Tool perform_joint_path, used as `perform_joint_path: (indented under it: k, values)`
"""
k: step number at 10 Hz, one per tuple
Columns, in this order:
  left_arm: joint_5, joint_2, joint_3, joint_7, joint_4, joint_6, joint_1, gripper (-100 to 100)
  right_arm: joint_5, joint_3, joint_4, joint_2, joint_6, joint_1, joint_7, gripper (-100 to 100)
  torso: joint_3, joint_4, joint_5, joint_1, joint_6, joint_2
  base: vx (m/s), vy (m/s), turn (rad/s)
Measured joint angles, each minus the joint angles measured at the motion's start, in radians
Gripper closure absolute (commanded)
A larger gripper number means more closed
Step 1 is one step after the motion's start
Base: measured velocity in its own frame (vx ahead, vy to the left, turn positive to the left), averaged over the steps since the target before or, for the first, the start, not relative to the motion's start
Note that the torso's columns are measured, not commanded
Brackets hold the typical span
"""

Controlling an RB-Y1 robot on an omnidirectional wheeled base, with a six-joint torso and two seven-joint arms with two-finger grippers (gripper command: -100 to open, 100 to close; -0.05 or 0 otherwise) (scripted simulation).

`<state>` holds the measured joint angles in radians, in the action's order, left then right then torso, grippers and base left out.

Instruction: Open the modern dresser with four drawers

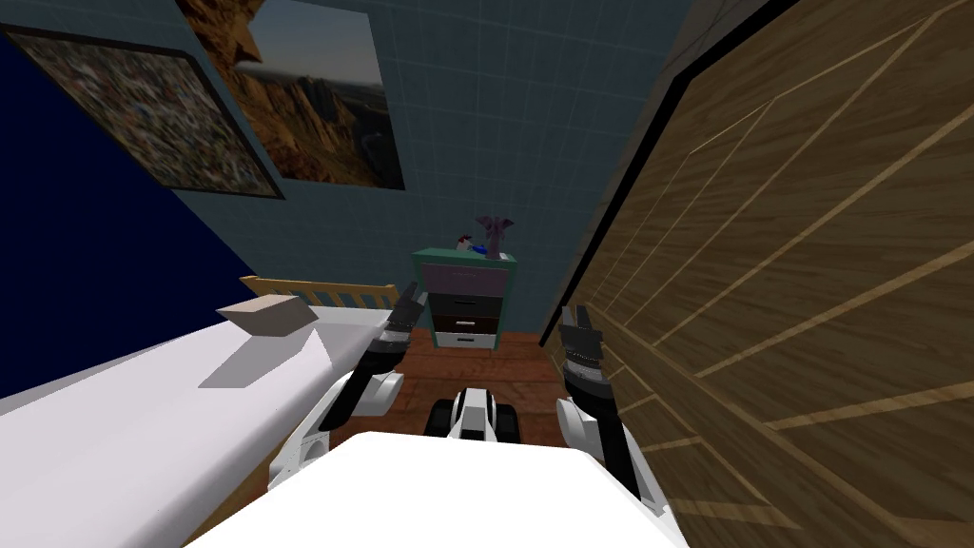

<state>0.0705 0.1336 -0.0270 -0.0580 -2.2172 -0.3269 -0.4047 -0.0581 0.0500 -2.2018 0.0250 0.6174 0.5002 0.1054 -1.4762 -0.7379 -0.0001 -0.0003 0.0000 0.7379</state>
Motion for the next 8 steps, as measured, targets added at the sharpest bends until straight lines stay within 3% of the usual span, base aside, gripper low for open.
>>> perform_joint_path:
  k: [8]
  values:
    - [0.003,-0.024,0.006,0.005,0.021,0.146,0.036,-100,0.000,0.000,0.000,0.000,0.000,0.000,0.000,0,0.000,0.000,0.000,0.000,0.000,0.001,0.071,-0.001,-0.018]
